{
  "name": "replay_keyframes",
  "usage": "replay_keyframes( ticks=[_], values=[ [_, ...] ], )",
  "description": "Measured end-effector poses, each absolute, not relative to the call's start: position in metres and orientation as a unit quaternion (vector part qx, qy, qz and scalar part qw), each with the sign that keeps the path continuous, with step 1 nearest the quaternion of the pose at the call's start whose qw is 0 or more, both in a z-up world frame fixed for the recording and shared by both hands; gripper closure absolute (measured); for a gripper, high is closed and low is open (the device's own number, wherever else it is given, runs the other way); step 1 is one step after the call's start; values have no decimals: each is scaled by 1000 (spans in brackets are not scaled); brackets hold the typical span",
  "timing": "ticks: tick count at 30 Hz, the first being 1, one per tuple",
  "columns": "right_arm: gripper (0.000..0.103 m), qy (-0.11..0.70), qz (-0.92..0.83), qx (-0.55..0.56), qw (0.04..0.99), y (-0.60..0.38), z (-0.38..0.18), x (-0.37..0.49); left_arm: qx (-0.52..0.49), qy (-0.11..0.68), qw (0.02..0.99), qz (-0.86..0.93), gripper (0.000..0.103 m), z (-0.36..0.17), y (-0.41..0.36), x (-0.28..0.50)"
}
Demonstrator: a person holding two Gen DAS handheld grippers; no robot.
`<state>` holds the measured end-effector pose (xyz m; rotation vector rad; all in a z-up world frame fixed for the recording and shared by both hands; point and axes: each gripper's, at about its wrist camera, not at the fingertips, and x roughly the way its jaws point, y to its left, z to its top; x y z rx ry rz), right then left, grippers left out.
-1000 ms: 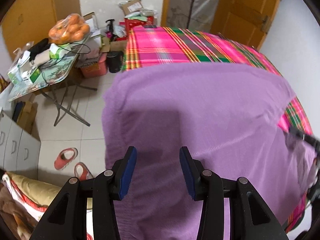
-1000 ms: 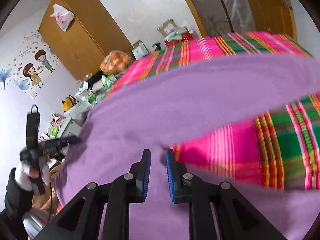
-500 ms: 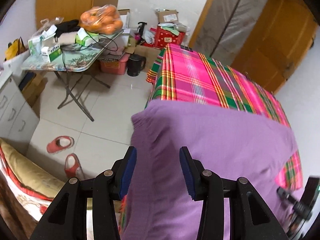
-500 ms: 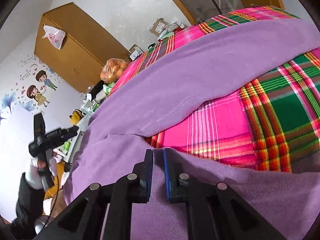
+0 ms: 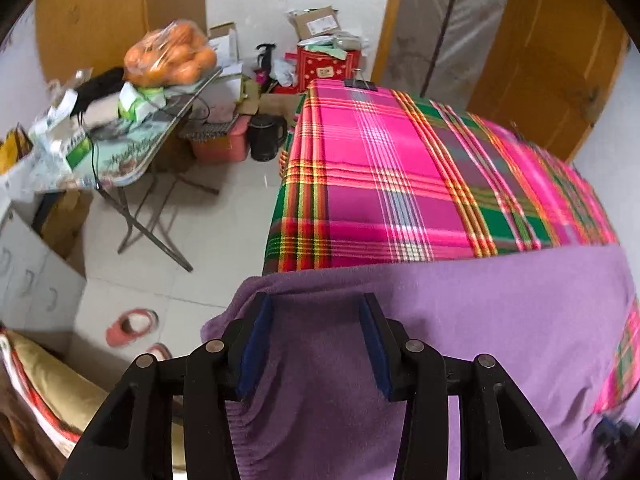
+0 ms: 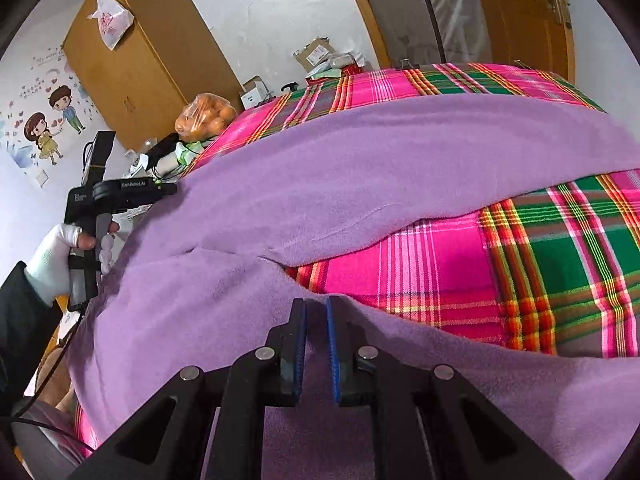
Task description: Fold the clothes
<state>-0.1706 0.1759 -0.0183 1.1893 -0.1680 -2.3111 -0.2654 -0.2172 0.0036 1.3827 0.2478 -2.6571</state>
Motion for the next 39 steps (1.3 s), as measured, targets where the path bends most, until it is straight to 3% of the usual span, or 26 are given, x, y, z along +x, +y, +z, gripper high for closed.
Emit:
replay_keyframes(
  ticks=[7,9,10,12,17,22,26,39],
  values=[
    [80,-39,-858,435,272,174,-16,-166,441,97,56,-890,56,26,-206,-237],
    [62,-36,-853,433,291,172,-15,-164,435,93,17,-895,56,35,-186,-221],
    [61,-37,-849,433,300,173,-14,-164,434,83,-1,-897,56,37,-175,-215],
    [70,-29,-852,430,297,178,-10,-168,435,59,-33,-898,56,37,-152,-204],
    [70,-32,-873,417,251,204,11,-204,462,10,-73,-884,56,15,-115,-195],
    [70,-9,-888,410,207,216,25,-276,466,7,-70,-882,56,2,-112,-202],
    [70,1,-885,427,184,218,16,-328,446,-28,-68,-892,54,-3,-104,-199],
    [73,50,-893,435,106,247,-3,-418,422,-29,-69,-903,48,-7,-106,-203]
  ],
)
